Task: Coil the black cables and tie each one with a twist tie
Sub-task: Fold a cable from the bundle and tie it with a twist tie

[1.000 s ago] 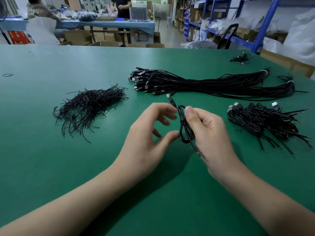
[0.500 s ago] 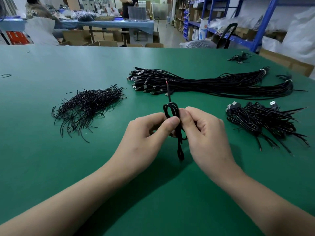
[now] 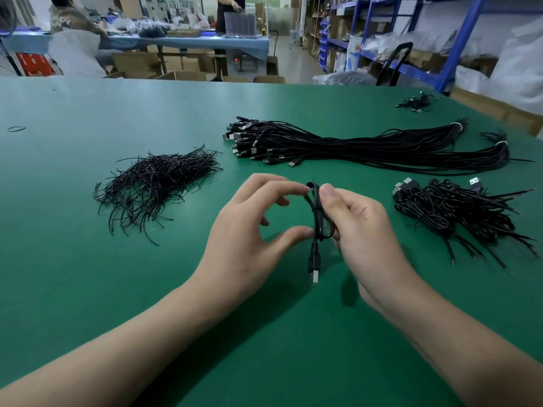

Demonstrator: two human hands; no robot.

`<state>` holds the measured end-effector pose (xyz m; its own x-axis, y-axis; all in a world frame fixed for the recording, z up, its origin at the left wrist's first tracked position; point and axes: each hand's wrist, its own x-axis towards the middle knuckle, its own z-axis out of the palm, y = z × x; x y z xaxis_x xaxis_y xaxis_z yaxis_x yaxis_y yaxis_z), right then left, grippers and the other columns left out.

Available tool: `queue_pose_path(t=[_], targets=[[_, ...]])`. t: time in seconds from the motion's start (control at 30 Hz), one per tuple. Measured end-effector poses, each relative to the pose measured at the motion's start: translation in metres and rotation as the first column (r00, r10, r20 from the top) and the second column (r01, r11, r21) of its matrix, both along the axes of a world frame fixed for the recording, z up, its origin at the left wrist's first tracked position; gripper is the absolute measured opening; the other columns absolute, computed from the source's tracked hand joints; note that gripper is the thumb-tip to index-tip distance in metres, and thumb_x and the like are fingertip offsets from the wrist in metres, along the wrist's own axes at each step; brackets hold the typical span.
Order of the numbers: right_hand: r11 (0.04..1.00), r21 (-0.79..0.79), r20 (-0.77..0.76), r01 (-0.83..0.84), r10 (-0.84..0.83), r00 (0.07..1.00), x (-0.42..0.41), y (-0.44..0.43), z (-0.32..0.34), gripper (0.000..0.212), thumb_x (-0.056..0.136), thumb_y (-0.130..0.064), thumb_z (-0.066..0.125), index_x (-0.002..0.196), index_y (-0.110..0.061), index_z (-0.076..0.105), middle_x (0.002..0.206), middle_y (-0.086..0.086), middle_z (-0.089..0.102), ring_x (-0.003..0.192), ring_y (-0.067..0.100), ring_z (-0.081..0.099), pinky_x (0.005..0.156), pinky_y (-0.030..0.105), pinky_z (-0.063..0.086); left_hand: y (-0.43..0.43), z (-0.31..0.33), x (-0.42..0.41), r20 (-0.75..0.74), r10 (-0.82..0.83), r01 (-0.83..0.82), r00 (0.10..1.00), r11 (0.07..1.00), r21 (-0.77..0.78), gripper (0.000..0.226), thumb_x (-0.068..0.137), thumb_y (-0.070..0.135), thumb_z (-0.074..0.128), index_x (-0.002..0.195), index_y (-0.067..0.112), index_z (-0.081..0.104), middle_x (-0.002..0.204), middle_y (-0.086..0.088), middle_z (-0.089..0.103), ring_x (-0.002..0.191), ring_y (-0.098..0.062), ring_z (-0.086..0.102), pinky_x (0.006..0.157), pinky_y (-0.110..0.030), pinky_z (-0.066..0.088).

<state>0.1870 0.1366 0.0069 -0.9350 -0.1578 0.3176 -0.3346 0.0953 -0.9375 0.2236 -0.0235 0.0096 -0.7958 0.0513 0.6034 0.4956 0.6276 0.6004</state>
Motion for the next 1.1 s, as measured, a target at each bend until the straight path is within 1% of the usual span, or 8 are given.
queue_pose_path(t=[0.1, 0.27, 0.33, 0.4, 0.6, 0.87, 0.97, 1.1], targets=[[0.995, -0.069, 0.115, -0.068, 0.075, 0.99, 0.002, -0.004, -0.002, 0.037, 0.105, -0.035, 0.05, 0.091, -0.01, 0.073, 0.059, -0.013, 0.05, 0.059, 0.004, 0.046, 0.058, 0.017, 0.039, -0.003, 0.001, 0.0, -0.037, -0.008, 0.006, 0.999, 0.999, -0.048, 0.038, 0.083, 0.046, 0.072, 0.116, 0.025, 0.074, 0.115, 0.015, 0.068, 0.109, -0.006, 0.062, 0.084, -0.015, 0.043], [0.993, -0.034, 0.075, -0.113, 0.116, 0.99, 0.005, -0.004, -0.002, 0.043, 0.106, -0.038, 0.049, 0.074, -0.014, 0.067, 0.062, 0.009, 0.037, 0.061, 0.024, 0.029, 0.062, 0.033, 0.027, -0.003, 0.001, -0.001, 0.003, 0.059, -0.058, 0.998, 0.996, -0.062, 0.027, 0.087, 0.053, 0.069, 0.096, 0.03, 0.079, 0.089, 0.022, 0.072, 0.084, 0.004, 0.064, 0.071, -0.013, 0.042], [0.997, -0.006, 0.013, -0.082, 0.082, 0.997, 0.005, -0.006, -0.002, 0.044, 0.106, -0.034, 0.048, 0.066, -0.028, 0.064, 0.05, -0.016, 0.038, 0.05, 0.006, 0.03, 0.053, 0.023, 0.029, 0.0, 0.001, 0.0, 0.04, 0.057, -0.056, 0.998, 0.998, -0.027, 0.019, 0.091, 0.047, 0.065, 0.088, 0.033, 0.077, 0.082, 0.023, 0.073, 0.074, 0.003, 0.064, 0.065, -0.016, 0.045], [0.999, 0.011, -0.056, -0.039, 0.039, 0.998, 0.006, -0.007, -0.001, 0.046, 0.106, -0.029, 0.048, 0.062, -0.028, 0.059, 0.048, -0.022, 0.042, 0.046, 0.0, 0.036, 0.049, 0.015, 0.03, 0.003, 0.001, 0.001, 0.12, -0.003, -0.004, 0.993, 0.998, 0.057, 0.024, 0.095, 0.043, 0.06, 0.081, 0.03, 0.074, 0.078, 0.019, 0.074, 0.073, -0.002, 0.068, 0.068, -0.023, 0.051], [0.996, 0.052, -0.211, 0.069, -0.056, 0.976, 0.012, -0.009, 0.001, 0.052, 0.103, -0.041, 0.044, 0.073, 0.001, 0.049, 0.065, 0.022, 0.051, 0.061, 0.037, 0.046, 0.056, 0.056, 0.041, 0.013, 0.004, 0.003, 0.361, -0.292, 0.095, 0.886, 0.876, 0.474, 0.042, 0.101, 0.042, 0.055, 0.081, 0.012, 0.076, 0.075, 0.001, 0.074, 0.068, -0.009, 0.058, 0.061, -0.023, 0.045], [0.942, 0.269, -0.559, 0.202, -0.019, 0.829, 0.014, 0.003, 0.009, 0.039, 0.106, -0.033, 0.048, 0.067, -0.029, 0.048, 0.048, -0.006, 0.044, 0.045, 0.013, 0.036, 0.045, 0.029, 0.03, 0.007, 0.017, 0.009, 0.477, -0.599, 0.116, 0.643, 0.692, 0.713, 0.04, 0.09, 0.05, 0.057, 0.062, 0.023, 0.066, 0.061, 0.0, 0.064, 0.051, -0.009, 0.055, 0.047, -0.015, 0.039], [0.937, 0.286, -0.533, 0.202, -0.02, 0.846, 0.01, 0.004, 0.005, 0.046, 0.105, -0.035, 0.049, 0.065, -0.013, 0.047, 0.049, -0.002, 0.039, 0.046, 0.017, 0.035, 0.044, 0.037, 0.031, 0.007, 0.011, 0.007, 0.427, -0.518, 0.165, 0.741, 0.757, 0.632, 0.042, 0.097, 0.046, 0.054, 0.069, 0.02, 0.07, 0.069, -0.004, 0.07, 0.058, -0.012, 0.06, 0.052, -0.018, 0.041], [0.963, 0.256, -0.294, 0.085, -0.006, 0.956, 0.006, 0.002, 0.006, 0.051, 0.101, -0.045, 0.05, 0.064, -0.013, 0.04, 0.052, -0.001, 0.041, 0.051, 0.019, 0.037, 0.049, 0.037, 0.033, 0.007, -0.001, 0.003, 0.383, -0.378, 0.149, 0.843, 0.848, 0.509, 0.033, 0.103, 0.03, 0.053, 0.08, 0.016, 0.072, 0.076, 0.001, 0.074, 0.068, -0.006, 0.062, 0.06, -0.022, 0.049]])
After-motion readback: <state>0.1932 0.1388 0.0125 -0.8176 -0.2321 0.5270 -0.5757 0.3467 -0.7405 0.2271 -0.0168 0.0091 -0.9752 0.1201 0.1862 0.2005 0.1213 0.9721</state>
